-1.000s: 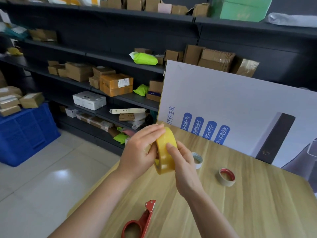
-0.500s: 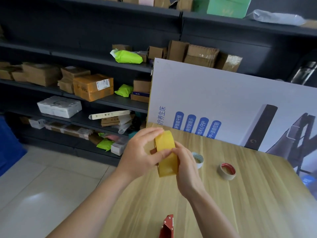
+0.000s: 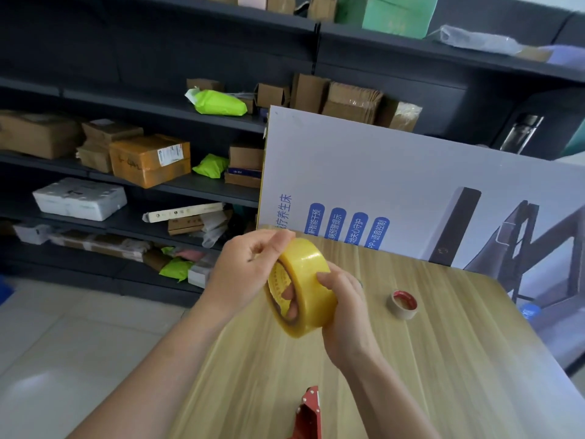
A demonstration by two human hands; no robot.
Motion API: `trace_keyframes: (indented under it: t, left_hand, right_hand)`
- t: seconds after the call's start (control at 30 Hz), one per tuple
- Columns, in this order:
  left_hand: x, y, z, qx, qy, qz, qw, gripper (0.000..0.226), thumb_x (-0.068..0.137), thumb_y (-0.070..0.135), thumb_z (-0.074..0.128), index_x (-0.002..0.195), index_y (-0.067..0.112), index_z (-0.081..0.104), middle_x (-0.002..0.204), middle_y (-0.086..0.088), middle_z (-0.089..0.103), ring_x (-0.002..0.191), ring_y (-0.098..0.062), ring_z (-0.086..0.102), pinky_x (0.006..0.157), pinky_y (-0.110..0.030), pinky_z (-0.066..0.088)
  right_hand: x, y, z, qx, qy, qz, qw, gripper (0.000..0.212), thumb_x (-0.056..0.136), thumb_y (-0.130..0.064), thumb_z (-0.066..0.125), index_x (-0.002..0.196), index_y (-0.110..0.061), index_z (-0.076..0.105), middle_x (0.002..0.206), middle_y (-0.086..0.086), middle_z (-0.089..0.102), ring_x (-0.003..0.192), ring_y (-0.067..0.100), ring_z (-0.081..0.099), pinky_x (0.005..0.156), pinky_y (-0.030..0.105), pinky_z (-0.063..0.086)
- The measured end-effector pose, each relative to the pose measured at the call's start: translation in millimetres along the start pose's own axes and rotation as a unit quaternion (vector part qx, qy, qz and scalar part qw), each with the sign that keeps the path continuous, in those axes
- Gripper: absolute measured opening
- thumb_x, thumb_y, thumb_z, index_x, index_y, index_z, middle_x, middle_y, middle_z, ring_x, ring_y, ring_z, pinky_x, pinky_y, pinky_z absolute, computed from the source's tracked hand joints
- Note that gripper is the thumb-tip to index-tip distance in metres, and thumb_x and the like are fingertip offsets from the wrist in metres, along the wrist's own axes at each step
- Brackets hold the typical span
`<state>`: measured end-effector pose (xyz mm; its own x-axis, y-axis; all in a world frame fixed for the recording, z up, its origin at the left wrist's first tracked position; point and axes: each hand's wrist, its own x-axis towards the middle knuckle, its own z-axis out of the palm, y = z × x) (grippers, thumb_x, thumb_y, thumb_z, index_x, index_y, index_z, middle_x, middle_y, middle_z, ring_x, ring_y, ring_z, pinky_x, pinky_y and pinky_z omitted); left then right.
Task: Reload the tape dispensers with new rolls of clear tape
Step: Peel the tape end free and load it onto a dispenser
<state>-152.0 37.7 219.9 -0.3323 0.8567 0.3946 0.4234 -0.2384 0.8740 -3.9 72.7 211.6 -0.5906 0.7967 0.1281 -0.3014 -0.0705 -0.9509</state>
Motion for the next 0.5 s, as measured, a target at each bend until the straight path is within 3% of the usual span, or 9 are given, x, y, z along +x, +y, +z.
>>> trace_keyframes:
  t: [0.1, 0.17, 0.27, 0.33, 0.43, 0.5]
  left_hand:
    - [-16.1, 12.2, 6.6, 0.093, 0.002, 0.063, 0.994, 0.076, 0.077, 0.076, 0.044, 0.127, 0.022, 0.060, 0.125, 0.016, 0.060, 0.118, 0.007, 0.051, 0.099, -0.015, 0.041]
    - [-24.0, 19.7, 10.8, 0.136, 0.013, 0.124, 0.983, 0.069, 0.080, 0.067, 0.050, 0.129, 0.018, 0.060, 0.130, 0.011, 0.059, 0.124, 0.002, 0.049, 0.104, -0.023, 0.041]
    - [-34.2, 26.1, 20.9, 0.168, 0.062, 0.224, 0.958, 0.049, 0.087, 0.046, 0.057, 0.119, 0.009, 0.067, 0.127, -0.001, 0.064, 0.123, -0.012, 0.055, 0.101, -0.038, 0.047]
    - [-41.9, 26.0, 29.1, 0.179, 0.102, 0.286, 0.936, 0.040, 0.088, 0.034, 0.061, 0.110, 0.003, 0.071, 0.120, -0.007, 0.067, 0.119, -0.019, 0.059, 0.098, -0.039, 0.049]
    - [-52.2, 26.2, 36.6, 0.178, 0.146, 0.350, 0.908, 0.024, 0.085, 0.019, 0.068, 0.092, -0.003, 0.075, 0.105, -0.011, 0.071, 0.109, -0.024, 0.064, 0.091, -0.040, 0.052]
    - [-55.6, 29.1, 36.0, 0.180, 0.162, 0.369, 0.897, 0.019, 0.082, 0.015, 0.072, 0.081, -0.003, 0.075, 0.095, -0.011, 0.070, 0.099, -0.026, 0.065, 0.083, -0.039, 0.053]
  right_hand:
    - [-8.7, -7.6, -2.0, -0.012, 0.007, -0.036, 0.999, 0.033, 0.076, -0.016, 0.042, 0.092, 0.005, 0.063, 0.066, 0.019, 0.064, 0.051, 0.027, 0.057, 0.055, 0.033, 0.051]
    - [-15.5, -10.5, -4.2, -0.020, 0.019, -0.053, 0.998, 0.031, 0.076, -0.015, 0.043, 0.091, 0.001, 0.065, 0.065, 0.013, 0.064, 0.053, 0.026, 0.059, 0.055, 0.033, 0.050]
    - [-26.8, -13.4, -7.4, -0.028, 0.031, -0.077, 0.996, 0.026, 0.076, -0.013, 0.044, 0.085, -0.006, 0.067, 0.064, 0.005, 0.064, 0.056, 0.019, 0.062, 0.055, 0.029, 0.050]
    - [-33.4, -12.7, -9.3, -0.039, 0.041, -0.092, 0.994, 0.024, 0.075, -0.012, 0.045, 0.082, -0.009, 0.068, 0.064, 0.001, 0.064, 0.060, 0.014, 0.061, 0.059, 0.025, 0.049]
    - [-41.4, -9.9, -11.1, -0.059, 0.045, -0.107, 0.991, 0.021, 0.072, -0.020, 0.052, 0.083, -0.013, 0.067, 0.067, 0.000, 0.058, 0.068, 0.019, 0.050, 0.065, 0.035, 0.042]
    - [-45.2, -9.6, -11.5, -0.065, 0.044, -0.111, 0.991, 0.019, 0.072, -0.017, 0.051, 0.081, -0.017, 0.067, 0.068, -0.002, 0.057, 0.070, 0.016, 0.048, 0.065, 0.031, 0.041]
